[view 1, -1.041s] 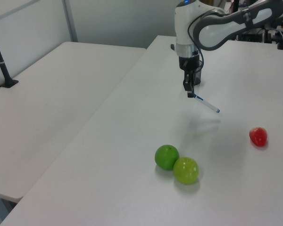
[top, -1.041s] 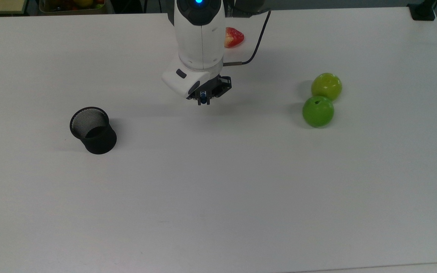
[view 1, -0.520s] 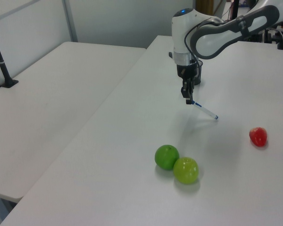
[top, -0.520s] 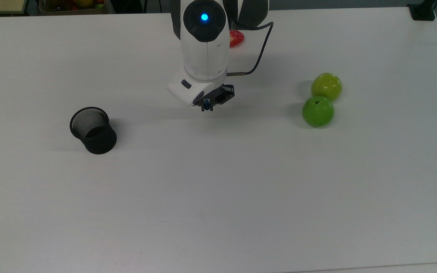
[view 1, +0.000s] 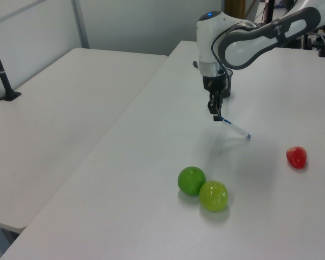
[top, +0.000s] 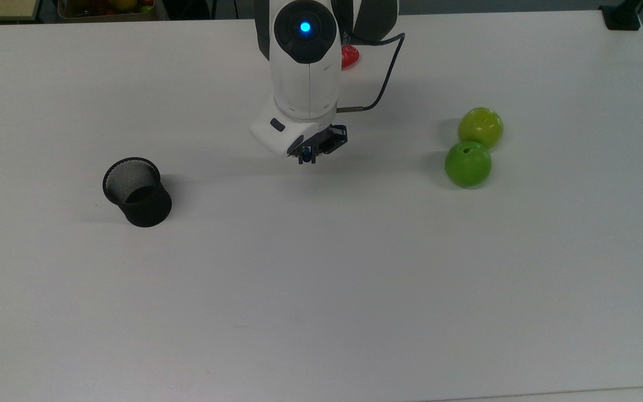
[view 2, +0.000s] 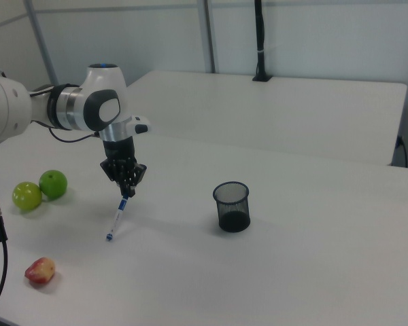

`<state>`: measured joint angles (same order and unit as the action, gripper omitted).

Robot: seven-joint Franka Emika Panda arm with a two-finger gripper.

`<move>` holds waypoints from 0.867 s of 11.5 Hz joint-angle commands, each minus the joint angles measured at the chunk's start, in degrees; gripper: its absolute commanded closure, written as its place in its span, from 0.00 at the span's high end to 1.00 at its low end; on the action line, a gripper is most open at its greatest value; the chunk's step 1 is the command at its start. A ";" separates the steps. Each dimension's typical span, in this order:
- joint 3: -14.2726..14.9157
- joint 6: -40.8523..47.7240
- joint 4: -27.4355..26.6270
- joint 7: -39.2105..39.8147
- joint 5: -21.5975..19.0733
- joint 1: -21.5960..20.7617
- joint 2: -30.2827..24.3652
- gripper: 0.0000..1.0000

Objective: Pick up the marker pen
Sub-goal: 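Lower the marker onto the table and open the gripper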

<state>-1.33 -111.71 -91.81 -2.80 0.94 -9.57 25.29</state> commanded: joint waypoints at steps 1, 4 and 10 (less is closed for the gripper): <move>0.36 -1.32 -0.30 -1.33 0.56 -0.71 -0.06 0.56; 0.45 -1.14 -0.30 -1.33 0.90 -0.80 -0.15 1.00; 0.36 -1.06 -0.13 -1.33 2.05 -0.80 -0.24 1.00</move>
<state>-1.33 -111.71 -91.76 -2.81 2.08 -9.59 25.29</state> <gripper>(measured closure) 0.000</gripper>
